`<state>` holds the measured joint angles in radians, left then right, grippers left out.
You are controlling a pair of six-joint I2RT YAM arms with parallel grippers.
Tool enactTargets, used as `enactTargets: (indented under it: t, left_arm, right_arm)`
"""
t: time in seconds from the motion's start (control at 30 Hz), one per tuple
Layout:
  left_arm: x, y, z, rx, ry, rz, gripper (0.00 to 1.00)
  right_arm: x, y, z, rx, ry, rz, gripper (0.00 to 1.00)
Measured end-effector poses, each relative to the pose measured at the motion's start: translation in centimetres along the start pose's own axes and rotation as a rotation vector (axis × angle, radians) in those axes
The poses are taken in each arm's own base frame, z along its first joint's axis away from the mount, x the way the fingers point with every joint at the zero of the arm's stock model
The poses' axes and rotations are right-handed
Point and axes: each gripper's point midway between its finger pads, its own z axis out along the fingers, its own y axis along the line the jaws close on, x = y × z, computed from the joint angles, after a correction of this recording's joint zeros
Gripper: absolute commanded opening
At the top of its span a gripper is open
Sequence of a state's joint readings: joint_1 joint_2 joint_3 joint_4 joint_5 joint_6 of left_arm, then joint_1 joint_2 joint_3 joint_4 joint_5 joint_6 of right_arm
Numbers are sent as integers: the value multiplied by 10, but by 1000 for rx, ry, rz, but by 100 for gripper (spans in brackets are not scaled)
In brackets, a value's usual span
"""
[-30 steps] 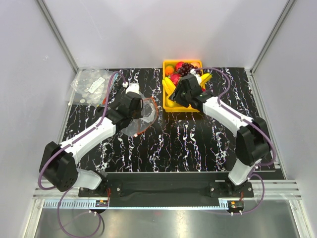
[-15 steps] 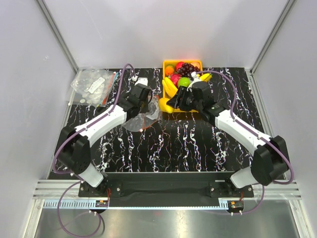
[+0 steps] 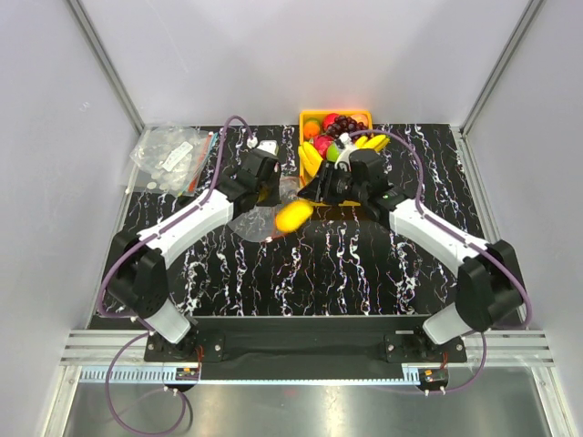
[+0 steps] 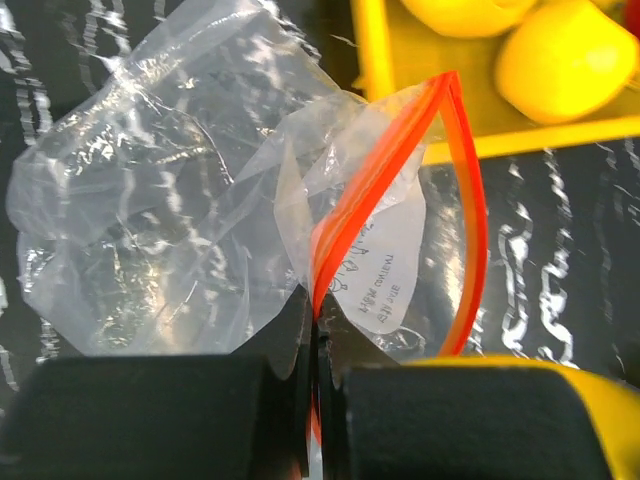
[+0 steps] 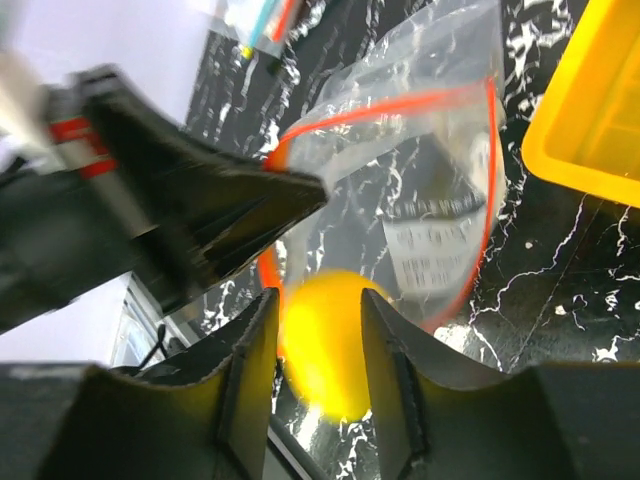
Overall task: Place the food in the zip-top bag and seal the zipper
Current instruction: Place the fake fruit in the zipper food storage bag.
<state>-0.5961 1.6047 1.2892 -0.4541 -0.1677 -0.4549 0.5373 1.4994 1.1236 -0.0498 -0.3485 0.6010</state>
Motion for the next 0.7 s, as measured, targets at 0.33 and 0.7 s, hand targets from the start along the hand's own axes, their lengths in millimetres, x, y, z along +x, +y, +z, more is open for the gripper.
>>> enactTargets:
  t: [0.33,0.7]
  left_arm:
    - [-18,-20,-36,122,-51,-35,0]
    - [-21,-17,-40,125,-57,-45,0]
  right_arm:
    - [31,-11,40,17,91,17,52]
    - [5,2,11,50,-17,-29,55]
